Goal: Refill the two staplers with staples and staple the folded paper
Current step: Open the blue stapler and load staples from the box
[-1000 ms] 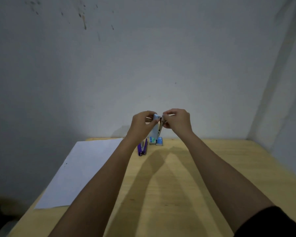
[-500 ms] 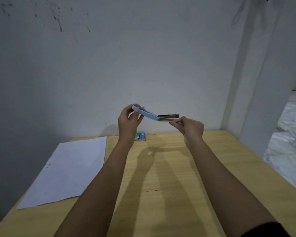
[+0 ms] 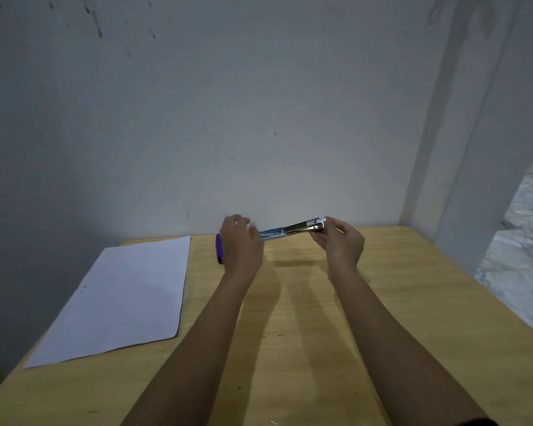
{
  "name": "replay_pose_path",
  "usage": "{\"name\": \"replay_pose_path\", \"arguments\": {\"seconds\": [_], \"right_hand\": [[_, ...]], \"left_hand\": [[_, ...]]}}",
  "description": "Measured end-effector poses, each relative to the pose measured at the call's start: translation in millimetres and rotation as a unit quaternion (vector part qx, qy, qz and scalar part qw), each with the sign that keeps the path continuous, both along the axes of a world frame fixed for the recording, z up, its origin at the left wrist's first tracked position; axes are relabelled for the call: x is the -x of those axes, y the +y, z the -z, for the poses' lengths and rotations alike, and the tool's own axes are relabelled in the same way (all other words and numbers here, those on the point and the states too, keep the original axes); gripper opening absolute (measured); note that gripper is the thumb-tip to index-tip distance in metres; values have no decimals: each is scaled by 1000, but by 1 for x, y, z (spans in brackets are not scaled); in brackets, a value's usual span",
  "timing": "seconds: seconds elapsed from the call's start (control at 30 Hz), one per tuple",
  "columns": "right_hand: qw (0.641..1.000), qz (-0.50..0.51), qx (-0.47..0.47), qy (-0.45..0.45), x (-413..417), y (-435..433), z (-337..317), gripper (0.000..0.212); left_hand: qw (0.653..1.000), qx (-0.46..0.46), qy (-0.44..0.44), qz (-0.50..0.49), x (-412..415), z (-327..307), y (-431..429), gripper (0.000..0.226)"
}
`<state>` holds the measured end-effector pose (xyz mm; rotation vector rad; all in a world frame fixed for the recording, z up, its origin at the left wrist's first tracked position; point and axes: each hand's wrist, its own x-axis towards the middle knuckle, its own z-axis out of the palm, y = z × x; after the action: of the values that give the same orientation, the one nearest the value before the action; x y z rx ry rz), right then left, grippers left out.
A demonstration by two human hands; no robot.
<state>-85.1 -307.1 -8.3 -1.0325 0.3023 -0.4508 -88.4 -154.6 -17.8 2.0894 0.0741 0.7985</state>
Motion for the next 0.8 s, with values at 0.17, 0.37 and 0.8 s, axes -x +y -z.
{"name": "replay_pose_path", "arguments": {"seconds": [0.17, 0.37, 0.8], "right_hand": [[999, -37, -10, 16, 0, 7, 3, 8], [995, -91, -45, 4, 10, 10, 11, 8], [991, -134, 22, 15, 7, 2, 26, 8]], "left_hand": [[965, -243, 47, 82, 3, -16, -12, 40], [966, -193, 129, 116, 8, -9, -19, 48], [946, -65, 219, 229, 5, 2, -9, 33]]}}
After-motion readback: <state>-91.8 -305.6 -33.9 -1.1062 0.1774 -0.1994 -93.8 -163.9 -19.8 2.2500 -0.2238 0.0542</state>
